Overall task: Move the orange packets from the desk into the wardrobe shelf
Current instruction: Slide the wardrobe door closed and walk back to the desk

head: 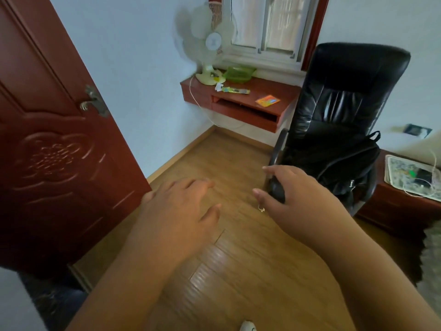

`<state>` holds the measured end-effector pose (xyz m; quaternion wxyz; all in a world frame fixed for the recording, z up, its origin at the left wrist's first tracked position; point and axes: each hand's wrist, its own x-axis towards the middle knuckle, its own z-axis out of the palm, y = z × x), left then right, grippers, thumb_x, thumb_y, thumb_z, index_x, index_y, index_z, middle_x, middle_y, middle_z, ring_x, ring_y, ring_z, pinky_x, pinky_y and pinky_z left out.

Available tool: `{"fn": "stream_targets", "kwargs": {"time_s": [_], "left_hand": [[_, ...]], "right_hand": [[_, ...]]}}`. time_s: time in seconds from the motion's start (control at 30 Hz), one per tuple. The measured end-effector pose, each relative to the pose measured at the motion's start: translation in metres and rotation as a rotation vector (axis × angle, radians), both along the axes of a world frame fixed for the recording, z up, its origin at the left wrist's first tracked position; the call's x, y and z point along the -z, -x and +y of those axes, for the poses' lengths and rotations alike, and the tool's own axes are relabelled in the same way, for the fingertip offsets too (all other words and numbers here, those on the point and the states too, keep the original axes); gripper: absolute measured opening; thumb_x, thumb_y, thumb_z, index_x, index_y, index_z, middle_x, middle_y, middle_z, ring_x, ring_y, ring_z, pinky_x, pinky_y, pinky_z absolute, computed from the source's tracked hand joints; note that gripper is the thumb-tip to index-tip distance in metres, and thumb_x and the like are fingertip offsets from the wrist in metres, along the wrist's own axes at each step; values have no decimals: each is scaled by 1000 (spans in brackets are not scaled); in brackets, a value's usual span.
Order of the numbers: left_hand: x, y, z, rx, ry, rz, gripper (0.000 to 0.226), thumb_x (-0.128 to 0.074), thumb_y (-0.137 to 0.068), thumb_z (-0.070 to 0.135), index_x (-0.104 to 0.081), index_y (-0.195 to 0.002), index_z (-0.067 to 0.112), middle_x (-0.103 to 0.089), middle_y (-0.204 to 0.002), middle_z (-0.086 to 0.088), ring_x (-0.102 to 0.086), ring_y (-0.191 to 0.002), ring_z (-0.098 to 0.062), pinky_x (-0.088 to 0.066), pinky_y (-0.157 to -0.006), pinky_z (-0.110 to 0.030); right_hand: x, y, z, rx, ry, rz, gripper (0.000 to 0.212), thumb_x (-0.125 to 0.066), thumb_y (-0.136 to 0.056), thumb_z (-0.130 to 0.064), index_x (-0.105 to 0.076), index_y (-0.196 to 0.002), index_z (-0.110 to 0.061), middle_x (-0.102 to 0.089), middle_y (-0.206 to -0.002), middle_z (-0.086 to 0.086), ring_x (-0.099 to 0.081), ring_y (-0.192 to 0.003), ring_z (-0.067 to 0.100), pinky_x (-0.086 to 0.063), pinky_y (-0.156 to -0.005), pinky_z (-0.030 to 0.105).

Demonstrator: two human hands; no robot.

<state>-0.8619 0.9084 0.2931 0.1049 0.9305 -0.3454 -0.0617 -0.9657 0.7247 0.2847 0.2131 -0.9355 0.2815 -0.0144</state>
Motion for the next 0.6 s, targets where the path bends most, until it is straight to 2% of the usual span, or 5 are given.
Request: {"fn": "stream_targets", "kwargs": {"time_s": [0.2, 0.33, 0.6], "left_hand": [[6, -40, -51, -13, -8, 69, 48, -41, -99, 60, -32, -145, 53, -41, -148, 26, -35, -137, -2, -29, -118, -44], [15, -69, -81, 4, 15, 74, 47, -41, -99, 59, -33, -145, 51, -42, -147, 27, -36, -134, -1, -29, -116, -41], [30, -159, -135, 59, 44, 100, 47, -40, -98, 61, -32, -143, 53, -43, -145, 26, -37, -134, -1, -32, -113, -40]], "right_hand": [[3, -39, -55, -19, -12, 43, 67, -50, -96, -66, -35, -156, -39, -46, -156, -12, -51, -137, 16, -50, -111, 47], [6, -64, -86, -4, -3, 75, 66, -49, -97, -66, -35, -156, -40, -45, -157, -13, -50, -138, 15, -48, -113, 48], [11, -146, -129, 31, 32, 118, 66, -50, -96, -66, -37, -154, -39, -49, -152, -13, -54, -132, 13, -53, -107, 45]]}}
